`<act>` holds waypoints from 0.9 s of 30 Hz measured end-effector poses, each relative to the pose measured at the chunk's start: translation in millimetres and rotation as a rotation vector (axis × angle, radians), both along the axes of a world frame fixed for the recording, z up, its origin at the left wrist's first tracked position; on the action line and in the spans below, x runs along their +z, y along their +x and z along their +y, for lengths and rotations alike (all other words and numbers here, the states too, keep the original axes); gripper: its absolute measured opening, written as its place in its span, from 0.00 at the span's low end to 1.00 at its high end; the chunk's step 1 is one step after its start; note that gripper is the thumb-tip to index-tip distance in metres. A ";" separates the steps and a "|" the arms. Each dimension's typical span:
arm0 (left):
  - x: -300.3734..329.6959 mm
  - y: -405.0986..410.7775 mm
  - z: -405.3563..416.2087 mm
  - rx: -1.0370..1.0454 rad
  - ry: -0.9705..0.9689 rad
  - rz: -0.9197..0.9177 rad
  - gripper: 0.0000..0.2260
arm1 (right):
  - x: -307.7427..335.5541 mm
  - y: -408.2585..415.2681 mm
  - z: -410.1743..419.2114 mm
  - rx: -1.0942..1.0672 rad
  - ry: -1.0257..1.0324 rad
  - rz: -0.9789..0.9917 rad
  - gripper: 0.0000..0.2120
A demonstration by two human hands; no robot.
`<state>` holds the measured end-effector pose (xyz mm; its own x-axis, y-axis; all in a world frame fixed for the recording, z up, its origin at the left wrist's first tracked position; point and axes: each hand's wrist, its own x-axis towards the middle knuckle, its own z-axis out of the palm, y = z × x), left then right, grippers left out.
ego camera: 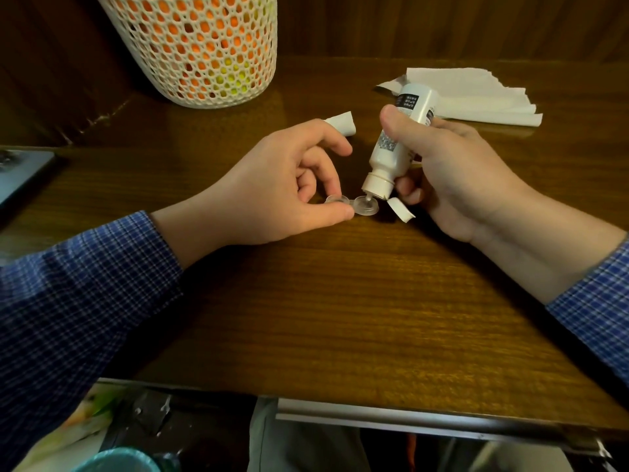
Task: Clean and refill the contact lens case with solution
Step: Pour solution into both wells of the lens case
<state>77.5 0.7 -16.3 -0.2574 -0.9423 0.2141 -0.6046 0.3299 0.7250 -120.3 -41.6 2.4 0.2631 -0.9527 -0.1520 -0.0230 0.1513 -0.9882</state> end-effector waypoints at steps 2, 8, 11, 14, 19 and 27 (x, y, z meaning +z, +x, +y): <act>0.0 0.0 0.1 -0.002 0.003 0.003 0.26 | -0.1 0.0 -0.3 -0.002 0.006 -0.004 0.11; -0.1 0.0 -0.4 -0.009 0.001 -0.012 0.26 | -0.1 0.0 -1.4 0.004 0.010 -0.010 0.11; -0.3 -0.1 -0.6 -0.009 0.001 -0.007 0.26 | -0.5 -0.6 -2.0 0.007 0.010 -0.023 0.10; 0.1 0.3 -0.6 -0.011 0.006 0.001 0.26 | -0.5 -0.1 -2.9 -0.005 0.019 -0.016 0.11; 0.6 0.2 -1.3 -0.002 0.021 0.004 0.26 | -0.9 -0.5 -4.8 -0.010 0.022 -0.015 0.11; 0.5 -0.1 -1.0 0.000 0.021 0.003 0.26 | -1.0 -0.4 -5.5 -0.012 0.026 -0.006 0.12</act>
<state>77.4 -0.3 -15.8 -0.2568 -0.9467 0.1946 -0.6026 0.3143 0.7336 -120.8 -47.1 1.4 0.2528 -0.9515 -0.1755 -0.0149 0.1775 -0.9840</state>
